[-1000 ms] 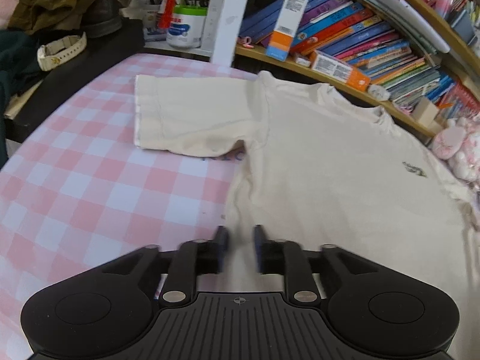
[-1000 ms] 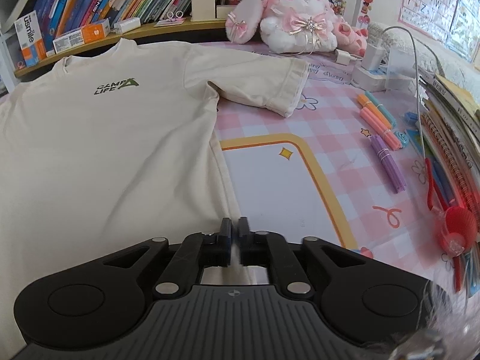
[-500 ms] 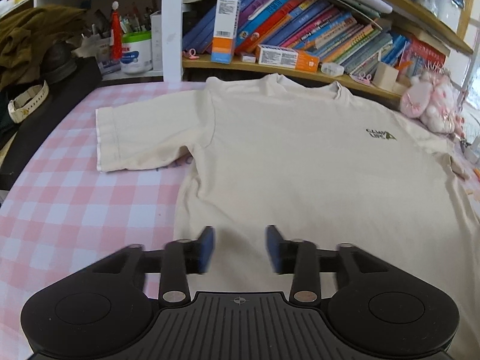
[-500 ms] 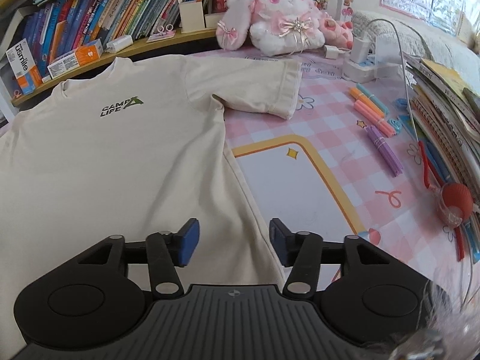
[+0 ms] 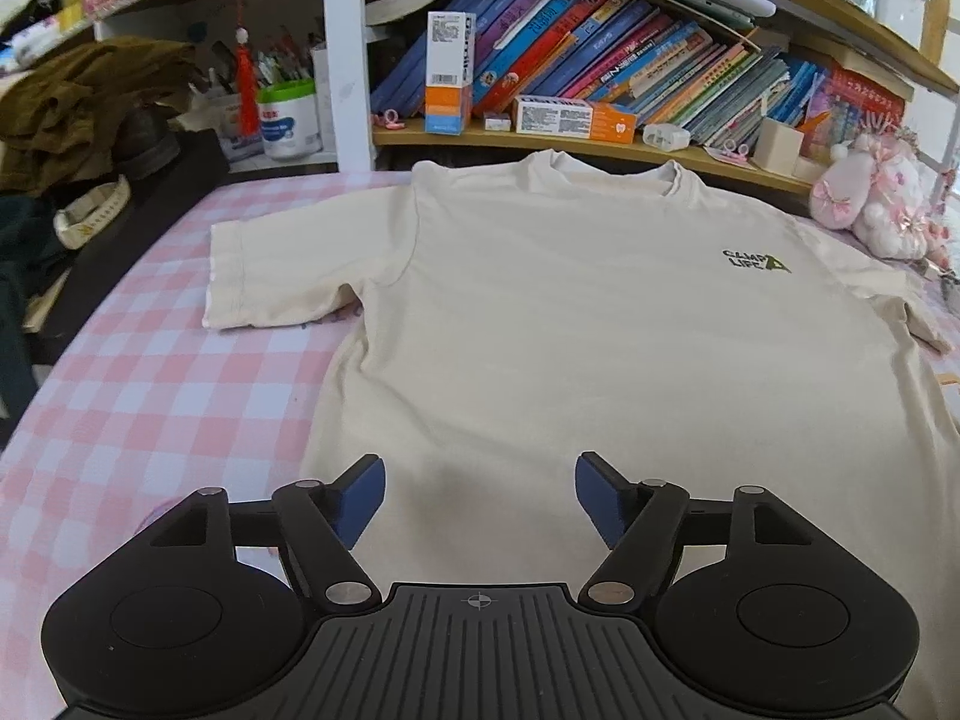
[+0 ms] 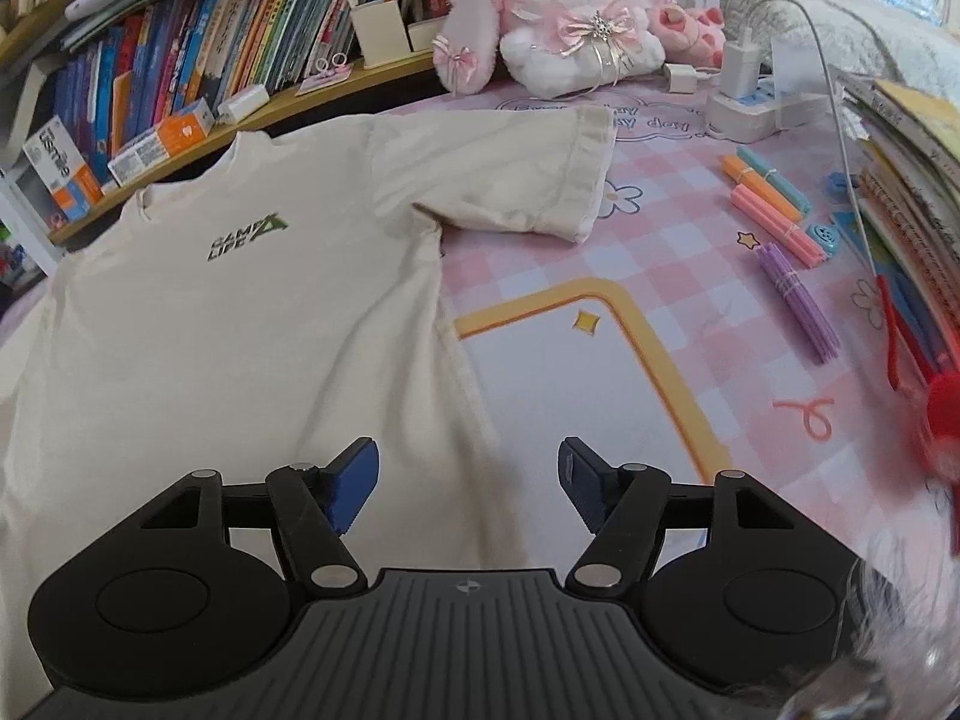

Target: Fold clothes

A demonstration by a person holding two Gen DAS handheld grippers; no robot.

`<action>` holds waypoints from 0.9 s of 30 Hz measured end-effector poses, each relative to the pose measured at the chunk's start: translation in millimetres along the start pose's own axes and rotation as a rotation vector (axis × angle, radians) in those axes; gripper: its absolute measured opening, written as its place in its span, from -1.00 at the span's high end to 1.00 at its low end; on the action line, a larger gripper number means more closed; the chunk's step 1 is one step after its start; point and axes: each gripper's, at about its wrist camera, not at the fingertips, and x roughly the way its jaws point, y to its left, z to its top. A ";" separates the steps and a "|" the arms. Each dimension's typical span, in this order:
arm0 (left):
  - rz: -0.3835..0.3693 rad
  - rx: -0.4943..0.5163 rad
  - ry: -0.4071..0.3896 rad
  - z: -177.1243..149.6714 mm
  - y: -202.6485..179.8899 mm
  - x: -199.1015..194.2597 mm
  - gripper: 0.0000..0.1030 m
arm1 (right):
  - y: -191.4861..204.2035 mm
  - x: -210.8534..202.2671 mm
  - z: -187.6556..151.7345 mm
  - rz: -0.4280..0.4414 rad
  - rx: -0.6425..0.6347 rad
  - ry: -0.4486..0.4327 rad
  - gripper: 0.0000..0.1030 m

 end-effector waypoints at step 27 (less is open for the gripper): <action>0.031 -0.061 0.122 -40.2 -145.6 -16.6 -0.71 | -139.8 97.2 104.1 0.436 0.595 0.152 -0.12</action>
